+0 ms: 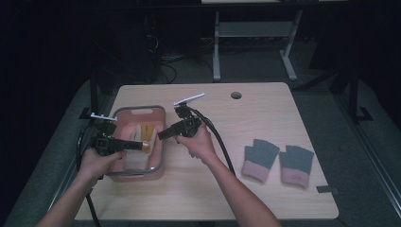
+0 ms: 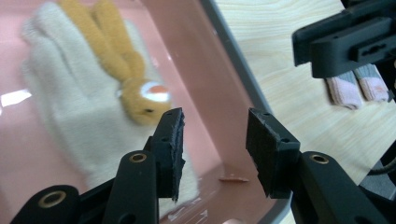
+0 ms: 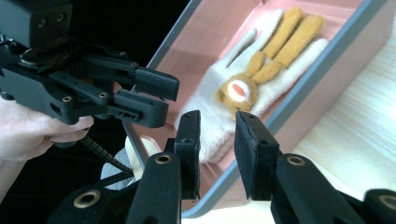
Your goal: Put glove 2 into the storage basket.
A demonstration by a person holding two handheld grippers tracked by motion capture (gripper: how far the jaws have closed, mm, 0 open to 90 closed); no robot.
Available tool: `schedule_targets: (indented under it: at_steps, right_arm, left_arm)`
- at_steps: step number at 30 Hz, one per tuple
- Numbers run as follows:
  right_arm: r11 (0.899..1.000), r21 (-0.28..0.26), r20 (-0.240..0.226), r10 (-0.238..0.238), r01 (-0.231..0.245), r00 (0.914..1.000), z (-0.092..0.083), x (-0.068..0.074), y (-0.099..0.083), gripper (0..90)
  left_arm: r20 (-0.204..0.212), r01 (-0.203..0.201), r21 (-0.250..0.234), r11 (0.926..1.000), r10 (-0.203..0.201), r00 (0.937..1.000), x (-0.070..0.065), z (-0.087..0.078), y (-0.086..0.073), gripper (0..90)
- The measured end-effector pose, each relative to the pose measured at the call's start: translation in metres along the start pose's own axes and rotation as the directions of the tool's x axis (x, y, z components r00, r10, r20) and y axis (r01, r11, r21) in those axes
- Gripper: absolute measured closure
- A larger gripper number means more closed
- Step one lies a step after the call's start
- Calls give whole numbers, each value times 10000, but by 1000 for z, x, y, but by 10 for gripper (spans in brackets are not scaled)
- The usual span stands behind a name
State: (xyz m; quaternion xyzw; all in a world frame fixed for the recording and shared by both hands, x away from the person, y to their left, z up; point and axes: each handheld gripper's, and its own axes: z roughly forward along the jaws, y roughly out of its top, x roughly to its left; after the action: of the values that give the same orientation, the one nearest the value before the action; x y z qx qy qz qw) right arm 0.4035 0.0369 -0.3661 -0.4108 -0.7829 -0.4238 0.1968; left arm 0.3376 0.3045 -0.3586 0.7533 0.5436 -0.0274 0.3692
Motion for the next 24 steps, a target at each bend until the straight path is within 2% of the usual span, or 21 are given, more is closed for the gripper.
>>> schedule_targets:
  at_steps: [13,24]
  right_arm:
    - [9995,-266,-67,172,-174,9998,-21,-10,-9,694]
    - [9981,-483,-62,379,-381,9993,-43,-25,-20,683]
  left_arm:
    - [493,-437,-59,9990,439,9978,-24,6,6,515]
    - [858,-899,-37,9959,899,9922,-46,20,13,499]
